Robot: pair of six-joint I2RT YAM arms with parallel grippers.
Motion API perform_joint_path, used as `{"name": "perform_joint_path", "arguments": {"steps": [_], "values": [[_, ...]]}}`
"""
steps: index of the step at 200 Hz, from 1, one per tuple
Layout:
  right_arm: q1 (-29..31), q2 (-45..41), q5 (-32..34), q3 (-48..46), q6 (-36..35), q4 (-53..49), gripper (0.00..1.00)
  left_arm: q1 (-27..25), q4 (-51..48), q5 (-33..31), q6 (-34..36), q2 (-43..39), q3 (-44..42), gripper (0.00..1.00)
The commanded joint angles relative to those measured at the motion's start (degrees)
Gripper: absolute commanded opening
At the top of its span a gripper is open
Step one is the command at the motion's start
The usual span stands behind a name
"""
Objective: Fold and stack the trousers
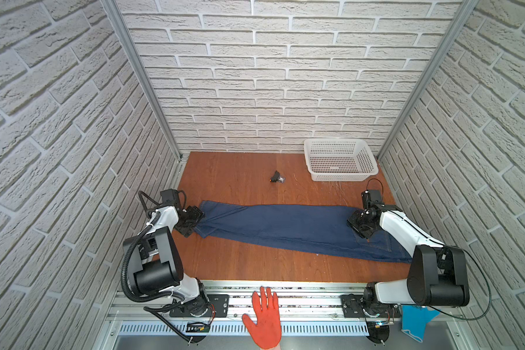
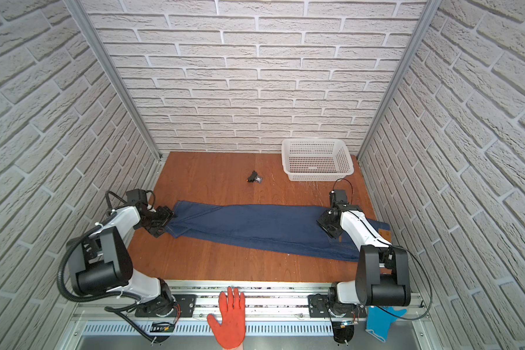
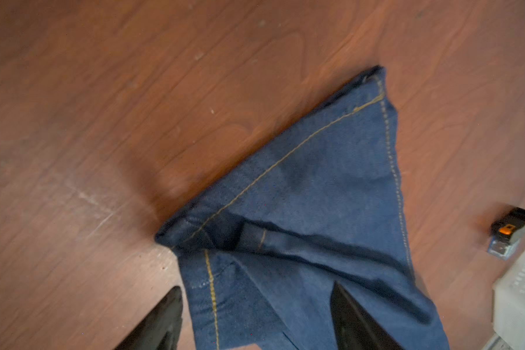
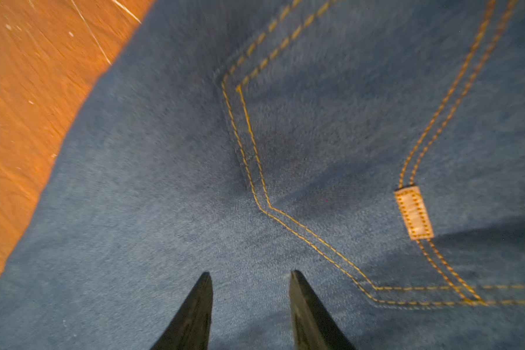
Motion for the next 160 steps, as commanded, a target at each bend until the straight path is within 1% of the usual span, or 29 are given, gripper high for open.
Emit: {"name": "perform_joint_path", "arguments": {"steps": [1, 18, 37, 49, 62, 67, 82, 101, 128, 144, 160], "values": [[0.5, 0.5, 0.2, -0.6, -0.7, 2.1, 0.44, -0.7, 1.5, 0.0, -0.4, 1.9, -0.9, 0.71], [0.5, 1.1, 0.5, -0.7, -1.0, 2.0, 0.43, -1.3, 2.3, -0.7, -0.7, 3.3, -1.6, 0.65], [0.5, 1.2, 0.7, -0.8, -1.2, 2.0, 0.44, -1.8, 3.0, -1.2, -1.0, 4.0, -1.9, 0.53], [0.5, 1.1, 0.8, -0.7, -1.3, 1.9, 0.43, -2.1, 3.1, -1.6, -1.2, 3.9, -1.5, 0.42], [0.5, 1.0, 1.0, -0.6, -1.5, 1.6, 0.43, -2.6, 2.6, -2.2, -1.1, 3.3, -0.7, 0.23], [0.5, 1.0, 1.0, -0.4, -1.6, 1.4, 0.43, -2.9, 2.0, -2.5, -1.0, 2.7, -0.3, 0.18], [0.5, 0.3, 1.0, -0.2, -1.7, 0.9, 0.43, -4.5, -0.3, -4.4, 0.8, 0.6, 2.4, 0.07], [0.5, -0.7, 1.2, -0.2, -1.8, 0.3, 0.43, -7.4, -4.3, -7.0, 3.5, -2.9, 7.1, 0.02], [0.5, -2.4, 1.1, -0.1, -1.9, -0.6, 0.43, -13.0, -10.3, -10.3, 8.7, -5.7, 16.0, 0.04], [0.5, -3.5, 1.2, -0.1, -2.0, -1.1, 0.43, -15.8, -12.5, -10.2, 12.0, -5.4, 20.7, 0.04], [0.5, -4.5, 1.1, -0.4, -2.0, -1.6, 0.43, -19.2, -11.7, -9.1, 15.2, -5.2, 23.4, 0.04]]}}
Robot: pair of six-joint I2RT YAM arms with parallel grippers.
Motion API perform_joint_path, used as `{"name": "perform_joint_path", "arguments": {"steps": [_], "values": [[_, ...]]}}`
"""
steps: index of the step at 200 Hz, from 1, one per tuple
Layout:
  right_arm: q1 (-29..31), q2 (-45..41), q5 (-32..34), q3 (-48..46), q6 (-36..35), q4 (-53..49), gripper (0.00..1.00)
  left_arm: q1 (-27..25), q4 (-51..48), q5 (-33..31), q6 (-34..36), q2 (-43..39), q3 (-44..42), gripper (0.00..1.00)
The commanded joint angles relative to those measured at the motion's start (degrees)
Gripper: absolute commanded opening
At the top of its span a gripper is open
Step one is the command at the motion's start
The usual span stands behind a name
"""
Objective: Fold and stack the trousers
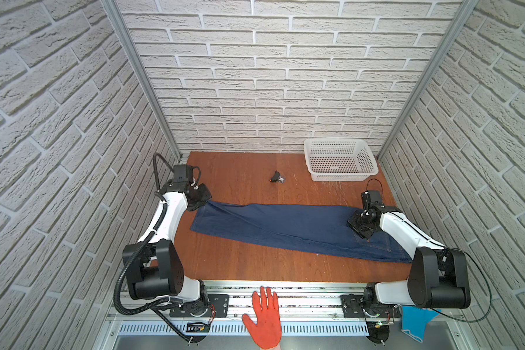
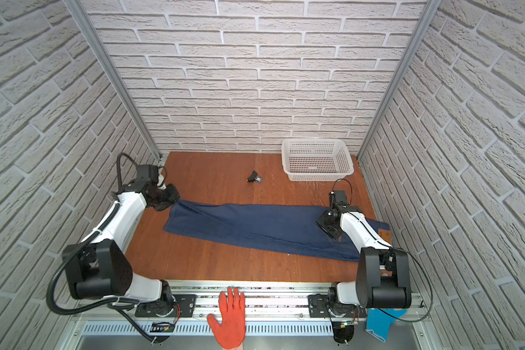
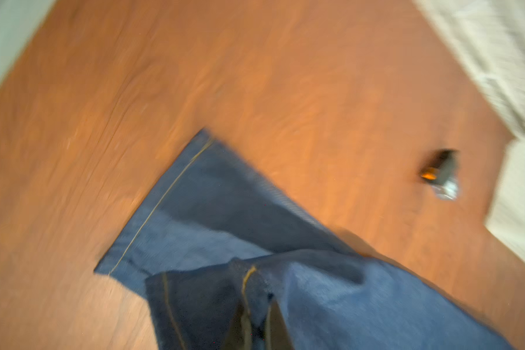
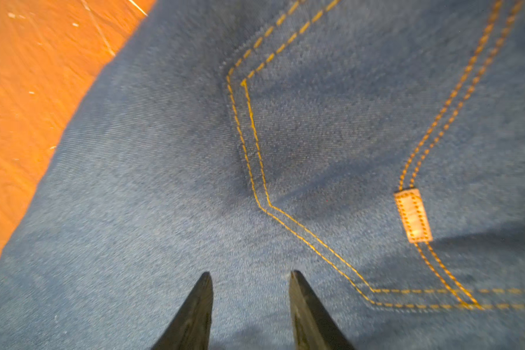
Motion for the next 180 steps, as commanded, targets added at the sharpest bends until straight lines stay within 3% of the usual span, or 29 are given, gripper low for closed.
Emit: {"name": "perform_joint_path", "arguments": {"steps": [1, 23, 65, 97, 129, 154, 180], "values": [[0.4, -2.5, 0.8, -0.1, -0.6, -1.6, 0.43, -3.9, -3.5, -0.7, 7.5, -0.4, 3.5, 0.04], [0.4, -4.2, 0.7, -0.4, -0.7, -2.6, 0.43, -11.2, -2.0, 0.5, 12.6, 1.3, 7.9, 0.04], [0.0, -9.7, 2.2, 1.5, -1.0, -7.1, 0.43, -31.2, 3.5, 1.2, 20.4, 9.6, 19.5, 0.01], [-2.1, -15.7, 5.7, 6.0, -1.0, -13.8, 0.44, -44.3, 1.9, 3.9, 24.3, 19.0, 35.5, 0.00], [-8.5, -23.7, 9.0, 10.5, -0.5, -19.6, 0.44, -56.5, -4.1, 7.5, 28.0, 29.6, 53.5, 0.00], [-12.8, -28.7, 12.0, 13.1, -0.3, -22.0, 0.45, -61.4, -7.5, 9.4, 26.9, 37.8, 63.1, 0.03], [-14.3, -30.5, 12.9, 14.8, -1.0, -23.5, 0.48, -62.3, -7.2, 10.3, 23.1, 42.4, 63.3, 0.10]]}}
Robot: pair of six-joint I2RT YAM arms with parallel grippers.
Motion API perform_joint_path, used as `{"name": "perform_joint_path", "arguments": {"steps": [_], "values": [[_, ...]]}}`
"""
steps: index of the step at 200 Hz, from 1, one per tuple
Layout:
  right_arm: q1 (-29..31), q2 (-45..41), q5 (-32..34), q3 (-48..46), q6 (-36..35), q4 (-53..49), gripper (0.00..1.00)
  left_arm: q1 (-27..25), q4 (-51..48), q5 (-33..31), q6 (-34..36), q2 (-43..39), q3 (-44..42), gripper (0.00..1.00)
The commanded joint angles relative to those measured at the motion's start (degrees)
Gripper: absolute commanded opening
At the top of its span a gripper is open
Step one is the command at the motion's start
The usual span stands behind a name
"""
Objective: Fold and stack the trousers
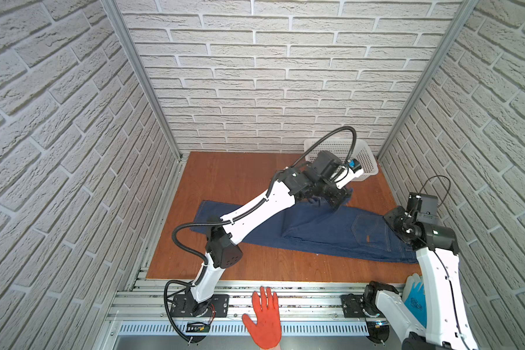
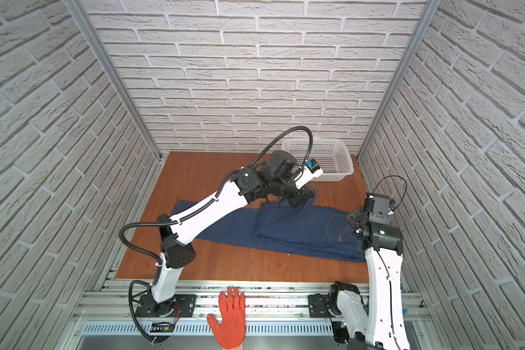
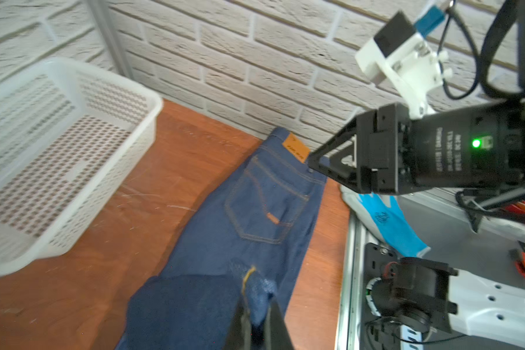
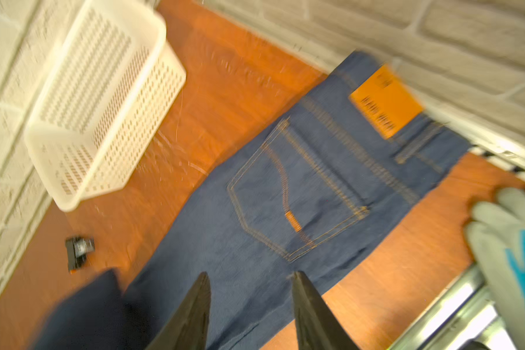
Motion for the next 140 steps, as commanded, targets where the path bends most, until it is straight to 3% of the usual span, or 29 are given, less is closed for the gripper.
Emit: {"name": "perform_joint_path", "arguments": {"steps": [1, 9, 18, 24, 48, 89, 116, 140], "values": [[-1.0, -0.8, 2.7, 1.4, -0.8, -3.7, 0.48, 1.2, -3.4, 2.0, -2.1, 4.3, 0.4, 0.10], [-1.1, -0.7, 2.6, 1.4, -1.0, -3.9, 0.49, 1.1, -3.3, 2.4, -3.2, 5.2, -0.1, 0.18], [-1.2, -0.6, 2.2, 1.2, -1.2, -4.1, 0.50, 0.9, -4.0, 2.3, -4.0, 6.1, -0.2, 0.47], [-1.3, -0.5, 1.9, 1.0, -1.3, -4.0, 0.50, 0.8, -4.2, 2.0, -4.3, 6.4, -0.3, 0.59], [-1.3, -0.2, 0.2, -0.5, -1.7, -3.0, 0.52, 0.6, -2.1, 1.4, -5.1, 4.6, -4.2, 0.85], [-1.4, 1.1, -2.7, -2.6, -2.7, -1.7, 0.52, 0.8, 4.2, -0.2, -8.2, -2.2, -14.6, 0.91], [-1.4, 1.2, -4.2, -4.0, -3.1, -1.0, 0.52, 2.6, 4.7, -3.1, -17.2, -4.1, -21.7, 0.91], [-1.4, 1.1, -5.7, -5.8, -3.3, -0.1, 0.51, 4.7, 10.6, -3.8, -24.6, -7.6, -33.6, 0.87]]}}
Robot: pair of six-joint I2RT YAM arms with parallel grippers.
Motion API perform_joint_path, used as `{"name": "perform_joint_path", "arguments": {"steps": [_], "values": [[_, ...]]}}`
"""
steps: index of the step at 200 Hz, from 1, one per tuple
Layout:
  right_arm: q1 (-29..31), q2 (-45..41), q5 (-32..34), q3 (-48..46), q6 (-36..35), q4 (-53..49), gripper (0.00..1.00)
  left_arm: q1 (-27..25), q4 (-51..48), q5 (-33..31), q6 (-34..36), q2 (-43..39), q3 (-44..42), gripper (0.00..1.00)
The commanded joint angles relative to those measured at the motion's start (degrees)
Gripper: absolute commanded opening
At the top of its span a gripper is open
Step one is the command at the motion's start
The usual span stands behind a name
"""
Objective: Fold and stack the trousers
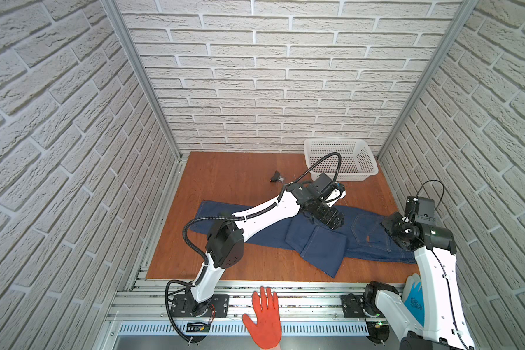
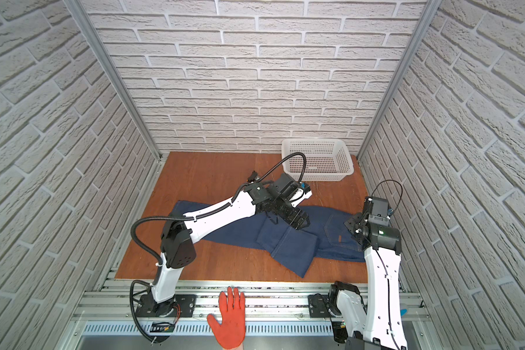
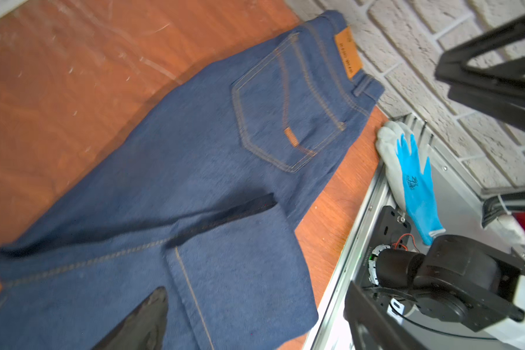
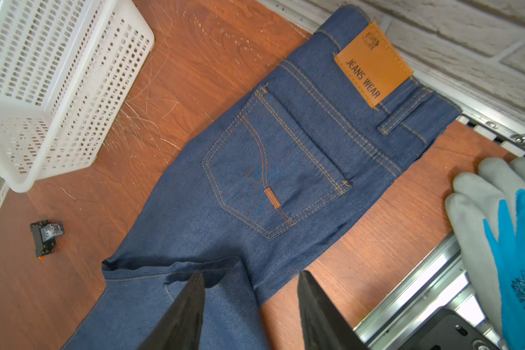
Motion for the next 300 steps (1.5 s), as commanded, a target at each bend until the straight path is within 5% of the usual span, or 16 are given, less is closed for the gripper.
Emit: {"name": "perform_joint_path", "arguments": {"steps": [1, 30, 114, 200, 270, 300], "values": [[-0.2, -0.3, -2.0, -1.7, -1.1, 2.3, 0.51, 2.8, 6.6, -2.4, -9.3, -3.9, -9.7, 0.87], [-0.2, 0.2, -3.5, -3.0, -1.8, 2.7, 0.50, 4.8, 12.1, 0.3, -12.4, -4.2, -17.5, 0.85], [-0.2, 1.2, -4.7, -4.2, -3.4, 2.5, 0.49, 6.0, 10.2, 13.9, -10.5, 6.2, -16.3, 0.66], [-0.2, 1.3, -4.5, -5.1, -3.5, 3.0, 0.48, 5.4, 11.5, 21.2, -11.0, 9.3, -18.5, 0.62], [-0.2, 1.6, -4.5, -5.7, -3.5, 3.4, 0.48, 4.8, 11.0, 22.4, -10.7, 10.3, -17.2, 0.38], [-0.2, 1.8, -4.6, -5.7, -3.4, 3.7, 0.48, 4.8, 10.5, 21.2, -10.6, 10.0, -16.8, 0.13]]}}
